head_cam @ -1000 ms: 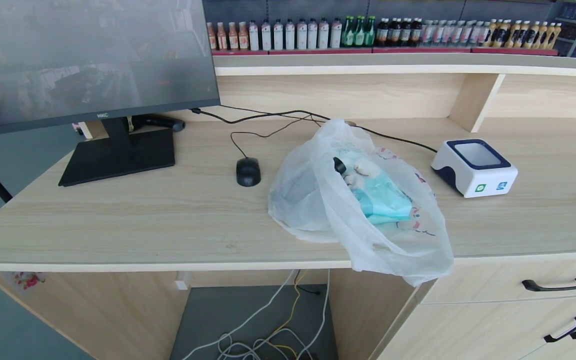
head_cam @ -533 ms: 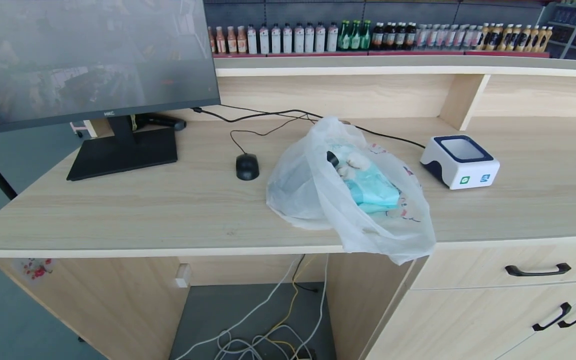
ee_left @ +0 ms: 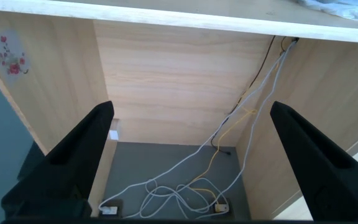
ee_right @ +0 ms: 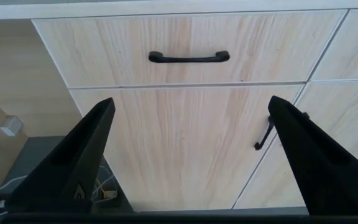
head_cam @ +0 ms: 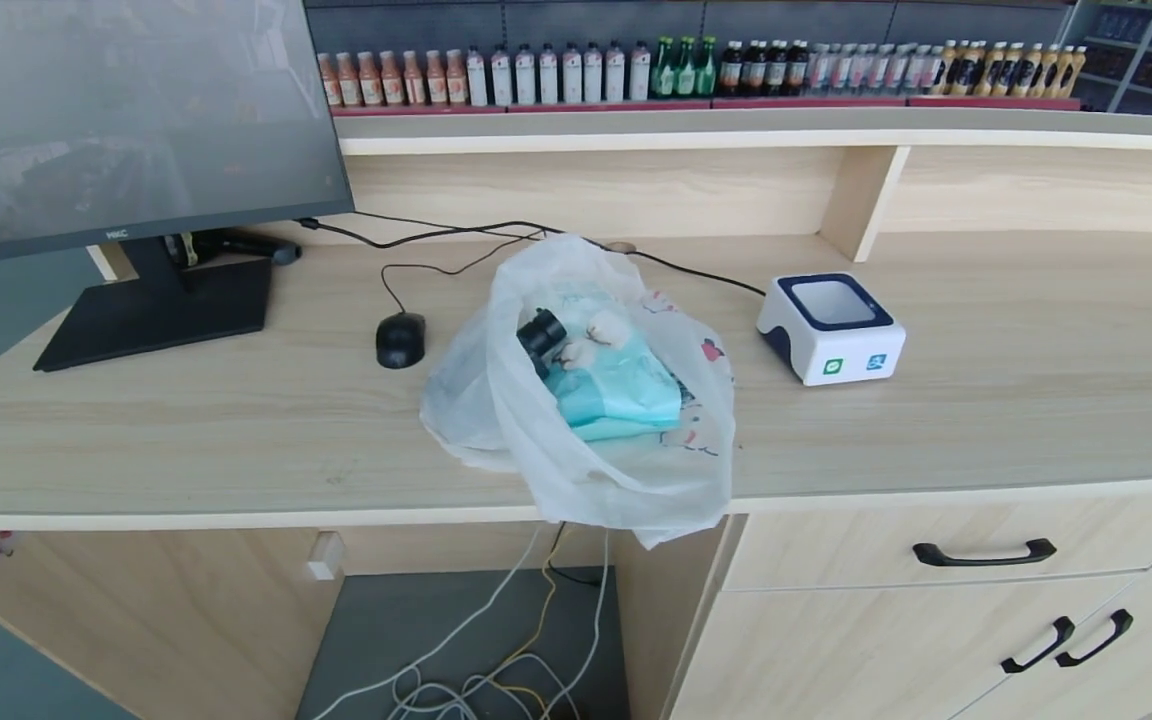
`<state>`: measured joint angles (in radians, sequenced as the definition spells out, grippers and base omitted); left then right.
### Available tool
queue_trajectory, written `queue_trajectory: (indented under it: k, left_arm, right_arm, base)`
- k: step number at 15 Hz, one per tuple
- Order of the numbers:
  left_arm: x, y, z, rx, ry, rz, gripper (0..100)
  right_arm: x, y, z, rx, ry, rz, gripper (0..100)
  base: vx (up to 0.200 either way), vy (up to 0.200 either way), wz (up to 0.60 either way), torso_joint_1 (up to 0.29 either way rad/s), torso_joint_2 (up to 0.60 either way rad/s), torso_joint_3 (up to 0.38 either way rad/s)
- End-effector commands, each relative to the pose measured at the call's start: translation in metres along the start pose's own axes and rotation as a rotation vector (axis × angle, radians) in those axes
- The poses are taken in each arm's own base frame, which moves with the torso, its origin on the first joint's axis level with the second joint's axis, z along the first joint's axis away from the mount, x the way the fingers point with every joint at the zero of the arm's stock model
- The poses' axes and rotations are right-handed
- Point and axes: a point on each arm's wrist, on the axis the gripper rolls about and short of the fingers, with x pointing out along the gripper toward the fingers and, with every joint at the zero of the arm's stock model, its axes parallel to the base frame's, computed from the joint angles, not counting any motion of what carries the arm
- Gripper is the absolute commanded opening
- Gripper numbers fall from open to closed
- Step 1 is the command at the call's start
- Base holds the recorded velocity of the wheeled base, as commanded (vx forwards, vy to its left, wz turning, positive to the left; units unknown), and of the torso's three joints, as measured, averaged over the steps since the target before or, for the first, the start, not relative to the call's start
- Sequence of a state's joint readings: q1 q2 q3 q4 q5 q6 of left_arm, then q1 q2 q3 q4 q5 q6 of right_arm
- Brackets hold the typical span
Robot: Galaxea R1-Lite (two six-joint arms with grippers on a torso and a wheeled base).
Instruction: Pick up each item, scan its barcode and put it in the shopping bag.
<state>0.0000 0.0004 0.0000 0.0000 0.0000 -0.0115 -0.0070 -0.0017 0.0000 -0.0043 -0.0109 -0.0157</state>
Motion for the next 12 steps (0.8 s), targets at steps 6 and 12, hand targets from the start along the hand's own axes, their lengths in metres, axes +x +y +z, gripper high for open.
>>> queue_trajectory:
  k: [6,12]
  left_arm:
    - [0.0,0.0,0.0,-0.002,0.0,0.0,100]
    - [0.0,0.0,0.0,-0.004,0.0,0.0,100]
  right_arm:
    - [0.0001,0.0,0.0001,0.0,0.001,0.001,100]
    - [0.0001,0.0,0.0001,0.002,0.001,-0.001,100]
  base:
    - [0.0,-0.2,0.0,0.002,0.0,0.002]
    - [0.0,-0.2,0.0,0.003,0.0,0.002]
